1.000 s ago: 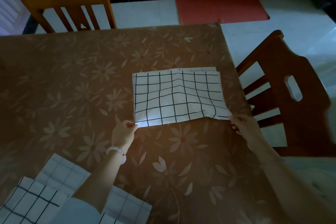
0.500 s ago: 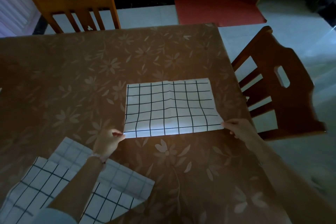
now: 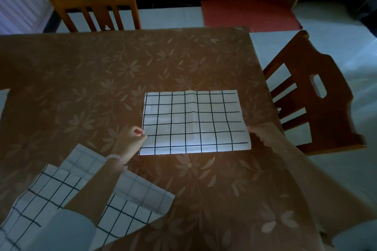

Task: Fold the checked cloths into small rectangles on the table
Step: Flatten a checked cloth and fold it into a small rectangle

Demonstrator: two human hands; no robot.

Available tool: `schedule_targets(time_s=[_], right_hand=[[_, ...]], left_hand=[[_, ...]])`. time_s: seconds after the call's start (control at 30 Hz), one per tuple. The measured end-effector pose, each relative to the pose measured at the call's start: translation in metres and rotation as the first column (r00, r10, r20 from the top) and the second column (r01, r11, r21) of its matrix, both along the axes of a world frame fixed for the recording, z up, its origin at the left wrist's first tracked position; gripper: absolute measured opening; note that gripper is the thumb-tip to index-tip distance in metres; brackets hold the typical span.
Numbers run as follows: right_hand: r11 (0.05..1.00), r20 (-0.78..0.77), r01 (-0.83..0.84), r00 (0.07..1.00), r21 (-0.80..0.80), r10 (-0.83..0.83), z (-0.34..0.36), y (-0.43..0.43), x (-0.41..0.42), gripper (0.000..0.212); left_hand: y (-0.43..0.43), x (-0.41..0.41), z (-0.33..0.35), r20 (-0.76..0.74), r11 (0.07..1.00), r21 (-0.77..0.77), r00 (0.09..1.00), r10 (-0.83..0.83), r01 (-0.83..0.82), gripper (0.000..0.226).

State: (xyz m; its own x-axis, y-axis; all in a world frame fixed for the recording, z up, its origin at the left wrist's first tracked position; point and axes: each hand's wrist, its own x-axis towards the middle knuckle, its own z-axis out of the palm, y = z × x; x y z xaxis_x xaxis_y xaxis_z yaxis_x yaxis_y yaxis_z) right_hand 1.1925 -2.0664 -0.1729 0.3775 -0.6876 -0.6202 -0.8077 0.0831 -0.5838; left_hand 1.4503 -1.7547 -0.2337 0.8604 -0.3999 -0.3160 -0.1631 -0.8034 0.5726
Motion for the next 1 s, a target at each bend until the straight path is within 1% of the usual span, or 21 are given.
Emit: schedule_targets(time_s=[0.03,0.1,0.2,0.27,0.33,0.37,0.43,0.47,0.53,0.57,0.63,0.7,0.77,0.83,0.9,1.0], right_hand=[[1.0,0.0,-0.004,1.0,-0.003,0.004,0.001,-0.002,0.005,0.017],[1.0,-0.009,-0.017,1.0,-0.013,0.017,-0.002,-0.008,0.013,0.014],[0.999,-0.025,-0.028,0.999,-0.033,0.027,-0.009,-0.017,0.022,0.018],[0.998,-0.062,-0.016,0.998,-0.057,0.013,-0.017,-0.02,0.025,0.015],[0.99,-0.102,-0.017,0.995,-0.137,0.003,-0.02,-0.019,0.025,0.014],[0.974,-0.127,-0.053,0.992,-0.221,0.025,-0.019,-0.018,0.025,0.018],[0.886,-0.174,-0.169,0.979,-0.431,0.102,-0.016,-0.014,0.024,0.024],[0.835,-0.173,-0.2,0.977,-0.512,0.128,-0.012,-0.009,0.026,0.024],[0.751,-0.088,-0.221,0.973,-0.622,0.213,-0.007,0.005,0.038,0.018],[0.711,-0.04,-0.239,0.958,-0.661,0.284,-0.007,0.015,0.046,0.018],[0.656,0.005,-0.307,0.904,-0.689,0.428,-0.01,0.035,0.066,0.025],[0.614,-0.004,-0.384,0.85,-0.69,0.527,-0.02,0.053,0.083,0.03],[0.554,-0.035,-0.439,0.805,-0.707,0.593,-0.031,0.069,0.096,0.032],[0.503,-0.06,-0.471,0.77,-0.724,0.635,-0.044,0.079,0.103,0.031],[0.481,-0.077,-0.493,0.752,-0.725,0.654,-0.058,0.084,0.104,0.033],[0.442,-0.155,-0.55,0.733,-0.709,0.663,-0.072,0.086,0.101,0.04]], left_hand=[[-0.01,-0.007,0.021,-0.019,1.0,-0.014,1.0,0.008,-0.008,0.019],[-0.022,-0.013,0.04,-0.041,0.999,-0.035,0.999,0.015,-0.017,0.013],[-0.032,-0.01,0.042,0.009,1.0,-0.018,1.0,-0.002,0.003,0.011],[-0.034,-0.009,0.039,0.049,0.999,-0.015,0.998,-0.027,0.028,0.01],[-0.037,-0.011,0.038,0.103,0.997,-0.036,0.992,-0.071,0.075,0.01],[-0.039,-0.013,0.037,0.136,0.994,-0.028,0.985,-0.102,0.107,0.011],[-0.047,-0.022,0.039,0.232,0.983,-0.014,0.957,-0.175,0.184,0.014],[-0.053,-0.026,0.04,0.311,0.97,-0.021,0.924,-0.223,0.241,0.016],[-0.068,-0.034,0.041,0.422,0.932,0.022,0.842,-0.338,0.363,0.023],[-0.076,-0.039,0.041,0.44,0.908,0.06,0.806,-0.396,0.414,0.027],[-0.092,-0.05,0.042,0.459,0.856,0.116,0.737,-0.496,0.504,0.032],[-0.106,-0.06,0.039,0.487,0.807,0.17,0.664,-0.568,0.566,0.036],[-0.114,-0.067,0.031,0.491,0.778,0.225,0.622,-0.61,0.586,0.039],[-0.117,-0.071,0.023,0.467,0.771,0.274,0.621,-0.63,0.576,0.041],[-0.116,-0.073,0.015,0.447,0.765,0.319,0.623,-0.641,0.559,0.04],[-0.11,-0.071,0.002,0.408,0.75,0.364,0.629,-0.661,0.552,0.044]])
